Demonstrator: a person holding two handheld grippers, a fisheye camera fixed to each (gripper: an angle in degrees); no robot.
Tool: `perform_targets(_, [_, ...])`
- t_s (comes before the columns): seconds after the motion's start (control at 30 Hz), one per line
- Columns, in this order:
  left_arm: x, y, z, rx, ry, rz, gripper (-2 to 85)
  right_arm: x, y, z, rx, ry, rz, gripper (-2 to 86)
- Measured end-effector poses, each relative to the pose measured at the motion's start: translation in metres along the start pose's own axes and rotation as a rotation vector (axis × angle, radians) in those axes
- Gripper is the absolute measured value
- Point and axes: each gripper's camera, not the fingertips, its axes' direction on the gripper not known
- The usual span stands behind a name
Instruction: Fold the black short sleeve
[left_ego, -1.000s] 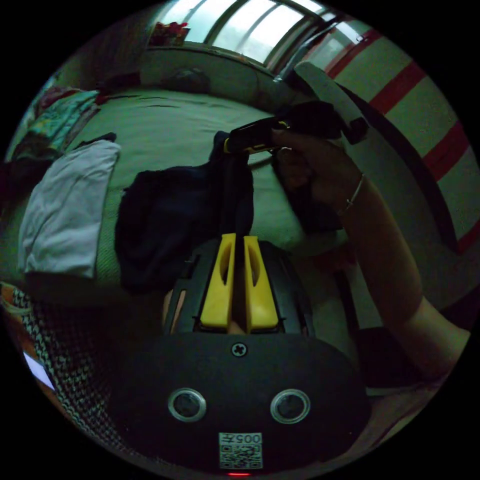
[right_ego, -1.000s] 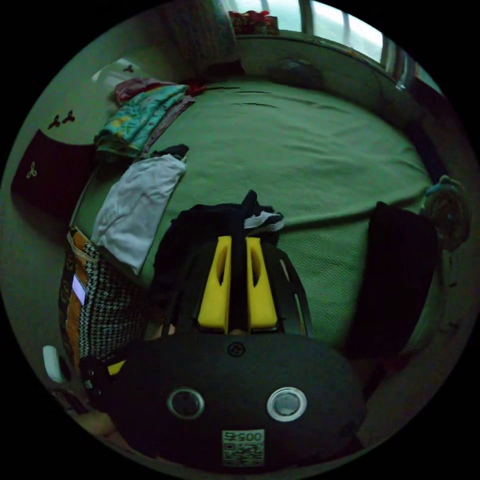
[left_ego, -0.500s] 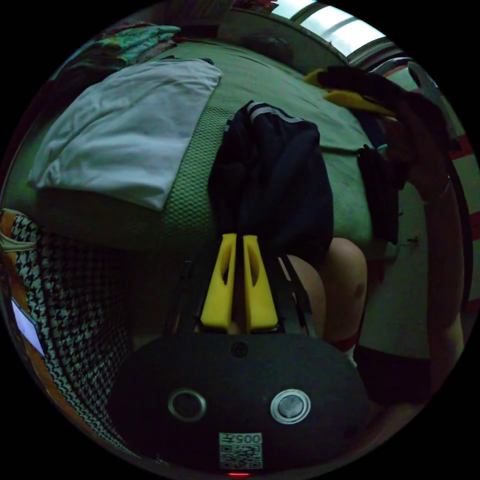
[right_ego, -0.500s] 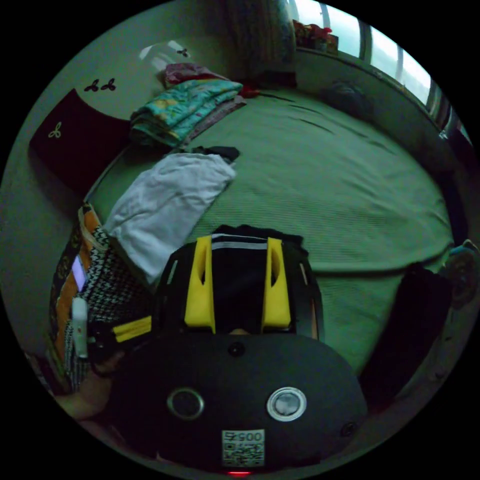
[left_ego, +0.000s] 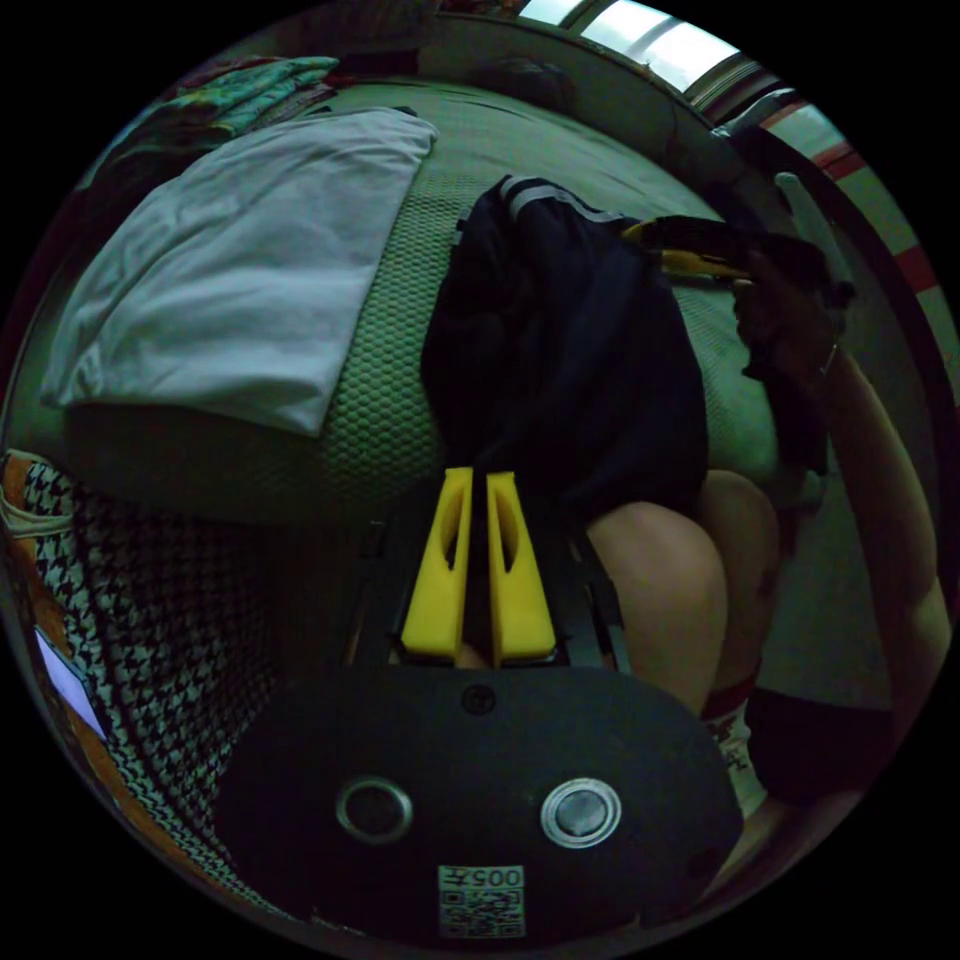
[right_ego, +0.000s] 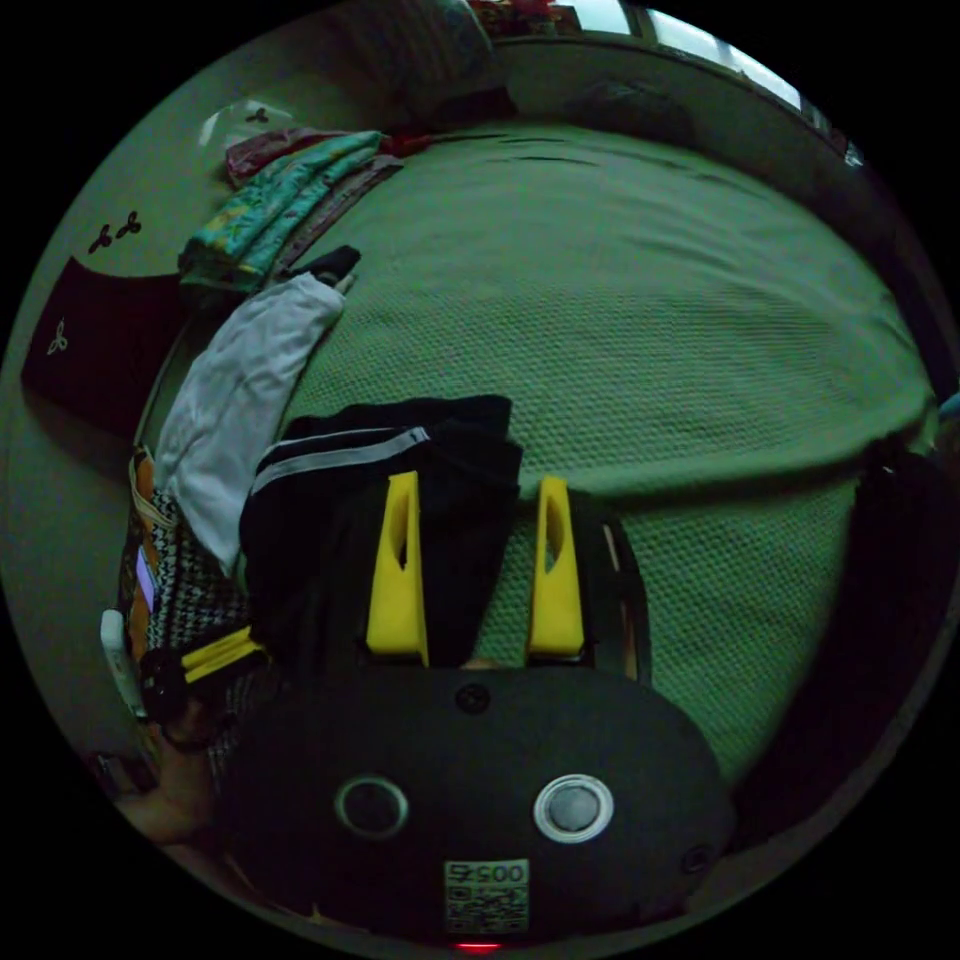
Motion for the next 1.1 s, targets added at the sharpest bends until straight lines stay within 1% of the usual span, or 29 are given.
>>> perform_targets(0.07, [-0.006,-0.001,-0.002,0.001,-0.002,0.002,3.9,-0.006,0.002,0.001,0.031,0.013,-0.03,10.5])
perform_targets(0.2, [-0.008,-0.004,-0.011,0.008,-0.026,0.05,3.8,-0.007,0.006,-0.016,0.134,0.029,0.008,3.9])
perform_targets(0.27, [-0.007,-0.011,-0.021,0.046,-0.016,0.062,3.8,-0.005,0.004,-0.024,0.158,0.026,0.006,3.4])
perform_targets(0.37, [-0.002,-0.025,-0.032,0.103,0.002,0.082,3.7,0.0,-0.005,-0.036,0.184,0.094,0.019,3.2])
perform_targets(0.5, [0.007,-0.048,-0.032,0.123,-0.014,0.092,3.6,0.014,-0.012,-0.047,0.184,0.14,0.092,4.9])
perform_targets(0.57, [0.009,-0.058,-0.027,0.095,-0.06,0.084,3.6,0.017,-0.003,-0.05,0.178,0.11,0.11,7.0])
perform_targets(0.63, [0.008,-0.06,-0.026,0.09,-0.062,0.086,3.5,0.013,0.018,-0.054,0.199,0.067,0.075,8.5])
perform_targets(0.77, [-0.002,-0.059,-0.03,0.101,0.012,0.052,3.5,-0.008,0.088,-0.044,0.161,0.072,-0.02,11.9])
perform_targets(0.9, [-0.001,-0.064,-0.039,0.104,0.024,0.047,3.5,-0.029,0.15,-0.031,0.12,0.015,-0.064,13.3])
perform_targets(1.1, [0.019,-0.075,-0.053,0.089,-0.048,0.086,3.5,-0.067,0.175,-0.004,0.02,0.145,-0.221,13.7])
